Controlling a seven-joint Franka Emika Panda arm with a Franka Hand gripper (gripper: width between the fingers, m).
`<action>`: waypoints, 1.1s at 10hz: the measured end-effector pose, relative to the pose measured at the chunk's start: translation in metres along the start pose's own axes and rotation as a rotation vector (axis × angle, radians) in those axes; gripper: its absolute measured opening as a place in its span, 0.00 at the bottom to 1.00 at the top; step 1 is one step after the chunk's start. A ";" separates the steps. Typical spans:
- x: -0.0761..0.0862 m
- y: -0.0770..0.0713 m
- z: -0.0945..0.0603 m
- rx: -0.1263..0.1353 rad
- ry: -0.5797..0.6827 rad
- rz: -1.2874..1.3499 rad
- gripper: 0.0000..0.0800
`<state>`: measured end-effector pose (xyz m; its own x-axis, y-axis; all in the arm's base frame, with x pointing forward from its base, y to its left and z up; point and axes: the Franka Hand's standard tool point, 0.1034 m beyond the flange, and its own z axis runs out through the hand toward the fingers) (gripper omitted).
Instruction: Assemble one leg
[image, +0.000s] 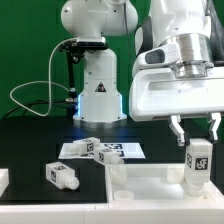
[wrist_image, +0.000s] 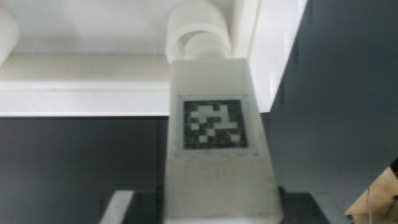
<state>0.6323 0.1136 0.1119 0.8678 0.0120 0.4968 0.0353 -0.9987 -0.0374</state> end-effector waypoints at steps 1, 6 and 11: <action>0.001 0.000 0.000 0.000 0.009 0.000 0.36; -0.008 0.002 0.006 -0.005 -0.002 -0.002 0.36; -0.004 0.003 0.011 -0.006 0.065 -0.007 0.36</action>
Offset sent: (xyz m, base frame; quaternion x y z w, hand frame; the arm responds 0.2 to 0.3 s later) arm -0.0048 -0.0015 -0.0058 -0.0068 0.0000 -0.0008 1.0000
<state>0.6339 0.1110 0.1000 0.8338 0.0157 0.5519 0.0380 -0.9989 -0.0290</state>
